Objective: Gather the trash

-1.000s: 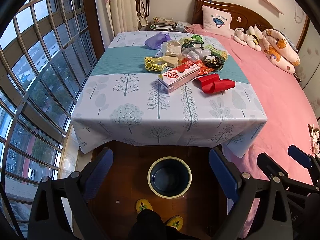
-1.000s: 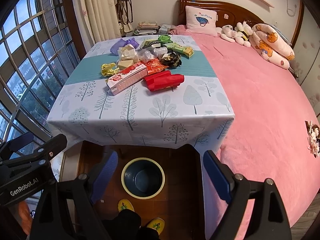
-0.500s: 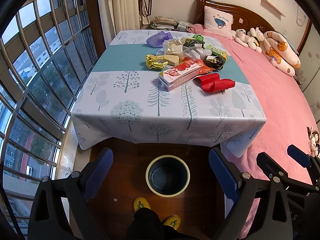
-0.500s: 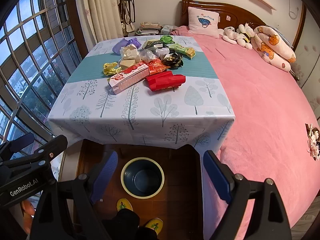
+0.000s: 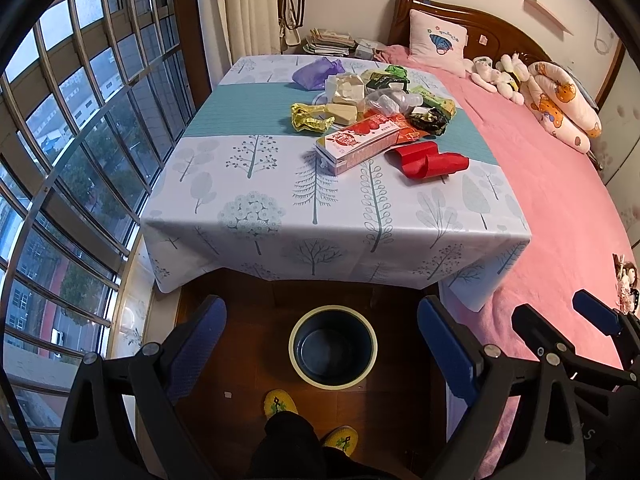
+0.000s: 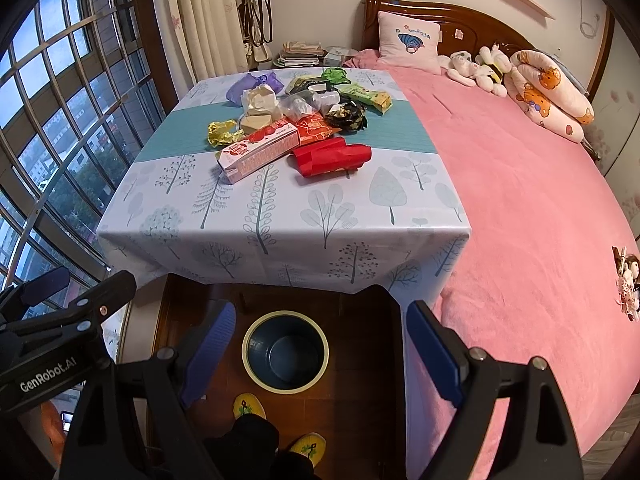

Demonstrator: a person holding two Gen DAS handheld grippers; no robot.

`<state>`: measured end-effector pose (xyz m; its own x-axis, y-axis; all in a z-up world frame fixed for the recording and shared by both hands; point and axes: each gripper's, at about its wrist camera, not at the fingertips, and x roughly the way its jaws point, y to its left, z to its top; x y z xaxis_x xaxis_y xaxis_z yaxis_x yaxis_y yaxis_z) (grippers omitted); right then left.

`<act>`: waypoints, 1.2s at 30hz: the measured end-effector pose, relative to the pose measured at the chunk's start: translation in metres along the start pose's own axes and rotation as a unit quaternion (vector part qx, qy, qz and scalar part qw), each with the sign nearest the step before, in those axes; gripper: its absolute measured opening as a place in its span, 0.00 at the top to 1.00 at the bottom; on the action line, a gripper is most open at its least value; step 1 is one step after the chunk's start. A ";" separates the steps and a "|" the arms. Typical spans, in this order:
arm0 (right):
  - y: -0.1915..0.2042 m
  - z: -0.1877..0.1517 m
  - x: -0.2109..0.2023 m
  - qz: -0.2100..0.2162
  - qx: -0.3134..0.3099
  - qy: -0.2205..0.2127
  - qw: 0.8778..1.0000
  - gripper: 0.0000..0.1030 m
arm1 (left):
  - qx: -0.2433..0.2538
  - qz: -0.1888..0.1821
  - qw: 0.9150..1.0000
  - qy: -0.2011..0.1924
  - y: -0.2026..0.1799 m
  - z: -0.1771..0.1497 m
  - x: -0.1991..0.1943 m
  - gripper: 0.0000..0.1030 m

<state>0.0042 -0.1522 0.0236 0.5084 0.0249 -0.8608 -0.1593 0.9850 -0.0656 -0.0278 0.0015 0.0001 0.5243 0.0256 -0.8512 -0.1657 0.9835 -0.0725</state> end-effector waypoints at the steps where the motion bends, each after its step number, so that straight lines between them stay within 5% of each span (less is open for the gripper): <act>1: 0.000 0.000 0.000 0.000 0.000 0.000 1.000 0.15 | 0.000 0.000 1.000 -0.001 0.000 0.000 0.000 0.07; 24: -0.007 -0.001 -0.008 0.016 0.011 -0.015 1.000 0.15 | 0.004 -0.016 0.999 -0.027 -0.003 0.001 -0.019 0.08; 36: -0.008 0.030 -0.011 0.010 0.023 -0.059 0.998 0.15 | 0.032 0.008 0.996 -0.089 -0.001 0.046 -0.029 0.08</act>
<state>0.0251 -0.1557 0.0489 0.6027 0.0627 -0.7955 -0.1330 0.9909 -0.0226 -0.0040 0.0076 0.0490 0.6622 0.0673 -0.7463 -0.1249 0.9919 -0.0214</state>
